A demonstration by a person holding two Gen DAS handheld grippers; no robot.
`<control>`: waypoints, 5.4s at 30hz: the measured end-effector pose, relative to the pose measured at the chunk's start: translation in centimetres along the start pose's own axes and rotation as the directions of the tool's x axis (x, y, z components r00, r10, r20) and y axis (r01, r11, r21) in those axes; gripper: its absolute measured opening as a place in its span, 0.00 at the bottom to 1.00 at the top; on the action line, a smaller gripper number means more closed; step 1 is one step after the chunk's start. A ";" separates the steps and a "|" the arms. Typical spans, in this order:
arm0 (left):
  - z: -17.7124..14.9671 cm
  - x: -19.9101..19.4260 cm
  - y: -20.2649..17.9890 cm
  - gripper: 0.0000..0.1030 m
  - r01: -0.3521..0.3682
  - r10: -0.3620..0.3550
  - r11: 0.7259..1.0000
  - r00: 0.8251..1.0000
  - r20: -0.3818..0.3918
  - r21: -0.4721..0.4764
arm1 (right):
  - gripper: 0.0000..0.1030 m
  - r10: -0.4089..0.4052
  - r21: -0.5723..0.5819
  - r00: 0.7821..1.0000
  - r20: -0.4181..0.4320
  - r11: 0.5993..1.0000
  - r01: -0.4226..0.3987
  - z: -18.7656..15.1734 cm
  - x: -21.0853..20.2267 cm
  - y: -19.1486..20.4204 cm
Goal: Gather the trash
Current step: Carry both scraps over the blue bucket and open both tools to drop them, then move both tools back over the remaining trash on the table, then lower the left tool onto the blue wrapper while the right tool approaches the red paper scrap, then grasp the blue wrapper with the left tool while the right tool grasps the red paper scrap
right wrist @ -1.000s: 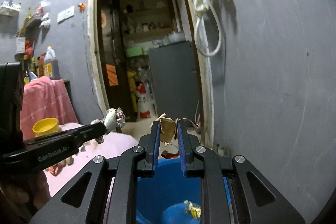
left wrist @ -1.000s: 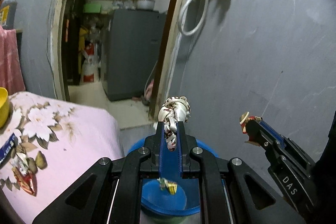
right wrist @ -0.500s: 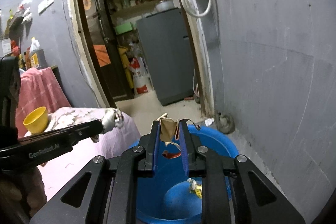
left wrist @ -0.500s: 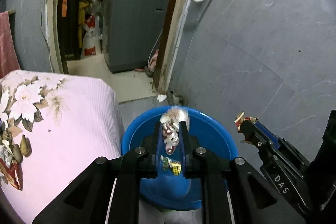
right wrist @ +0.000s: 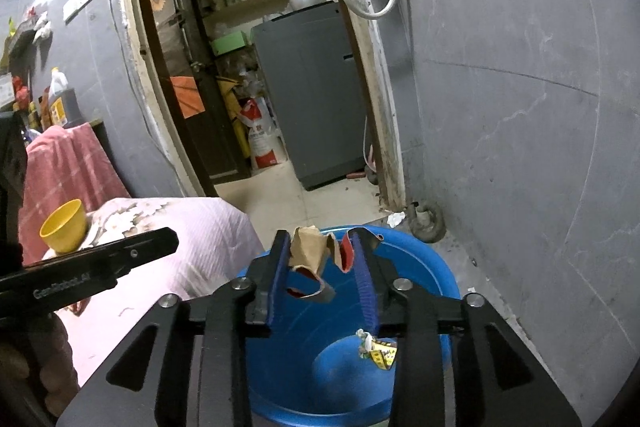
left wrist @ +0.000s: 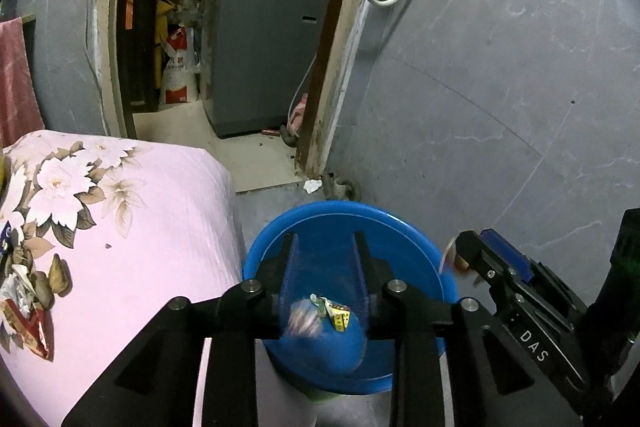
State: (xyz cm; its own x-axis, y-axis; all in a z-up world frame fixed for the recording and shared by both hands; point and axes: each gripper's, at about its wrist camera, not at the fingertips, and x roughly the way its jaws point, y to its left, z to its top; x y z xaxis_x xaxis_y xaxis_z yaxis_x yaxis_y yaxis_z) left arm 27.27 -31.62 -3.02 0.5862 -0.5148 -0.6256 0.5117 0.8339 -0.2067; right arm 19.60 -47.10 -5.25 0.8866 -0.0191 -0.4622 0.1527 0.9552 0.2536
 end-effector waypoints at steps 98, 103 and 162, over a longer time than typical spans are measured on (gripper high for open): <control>-8.5 -15.0 28.7 0.88 -0.466 0.459 0.882 0.883 -0.096 -0.071 | 0.72 0.223 -0.303 0.876 -0.429 0.878 -0.371 -6.9 8.4 31.1; -8.0 -13.7 28.7 0.87 -0.456 0.450 0.889 0.886 -0.110 -0.038 | 0.57 0.208 -0.313 0.856 -0.474 0.868 -0.384 -7.4 9.1 31.5; -2.2 -17.5 15.9 0.29 -0.062 0.139 0.972 0.930 0.340 -0.228 | 0.28 0.364 -0.308 0.926 0.103 0.897 -0.318 1.8 -3.1 22.7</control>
State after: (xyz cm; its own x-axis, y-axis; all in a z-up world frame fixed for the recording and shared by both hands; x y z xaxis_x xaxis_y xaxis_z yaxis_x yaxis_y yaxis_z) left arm 23.79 -8.86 3.03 0.8302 -0.4302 -0.3545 0.3174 0.8876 -0.3337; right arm 21.05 -25.89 3.46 0.9212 0.2995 -0.2484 -0.2795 0.9535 0.1130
